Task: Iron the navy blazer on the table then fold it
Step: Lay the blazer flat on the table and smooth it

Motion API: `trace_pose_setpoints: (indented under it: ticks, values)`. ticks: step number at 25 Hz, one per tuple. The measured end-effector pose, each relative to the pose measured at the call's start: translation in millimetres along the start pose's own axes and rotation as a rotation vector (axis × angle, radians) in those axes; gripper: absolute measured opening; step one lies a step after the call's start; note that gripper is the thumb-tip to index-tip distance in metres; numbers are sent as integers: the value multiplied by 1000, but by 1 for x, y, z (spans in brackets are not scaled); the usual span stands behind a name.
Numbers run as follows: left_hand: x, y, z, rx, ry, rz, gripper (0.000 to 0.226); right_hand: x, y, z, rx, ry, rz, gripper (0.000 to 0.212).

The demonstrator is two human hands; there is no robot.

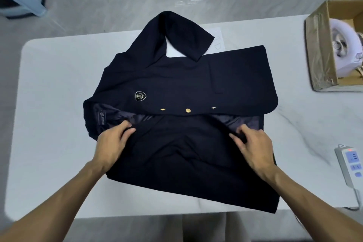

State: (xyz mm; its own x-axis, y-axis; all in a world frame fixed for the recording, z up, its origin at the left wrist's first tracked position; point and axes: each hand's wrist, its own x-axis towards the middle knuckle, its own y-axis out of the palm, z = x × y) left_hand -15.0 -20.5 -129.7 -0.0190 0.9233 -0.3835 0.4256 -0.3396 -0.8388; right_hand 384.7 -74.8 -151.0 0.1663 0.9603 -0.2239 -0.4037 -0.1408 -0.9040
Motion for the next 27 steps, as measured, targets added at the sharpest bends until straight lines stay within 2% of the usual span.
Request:
trace_pose_setpoints:
  ticks: [2,4,7,10,11,13,15,16,18,20,22,23,25,27]
  values:
    - [-35,-18,19,-17,19,-105,10,-3,-22,-1,16,-77,-111,24]
    - [-43,-23,31,20,19,-120,8,20,-31,-4,27,-85,-189,21]
    - [-7,-8,25,30,-101,-141,14,63,-10,-9,-71,-46,-61,25]
    - [30,8,23,142,-265,-74,17,62,9,-39,-52,256,-5,45]
    - [33,13,25,209,-262,-59,18,46,12,-52,12,393,-9,54]
    - [27,24,27,334,-140,-79,31,7,15,-72,185,650,38,60]
    - [14,39,16,401,59,-143,54,-19,18,-76,355,810,145,48]
    - [8,47,8,426,174,-163,61,-21,19,-74,414,812,133,37]
    - [-5,68,-7,517,416,-60,65,-15,16,-73,470,724,-27,21]
    - [-21,91,-14,641,518,110,63,-10,9,-75,509,606,-144,17]
    - [-33,104,-22,606,455,137,61,-24,5,-78,459,561,-82,42]
    - [-40,106,-28,548,432,131,62,-37,7,-80,340,498,-38,57]
    - [-53,107,-42,475,458,106,60,-68,15,-82,56,136,53,71]
    - [-63,103,-52,468,419,79,51,-85,29,-76,-178,-211,237,69]
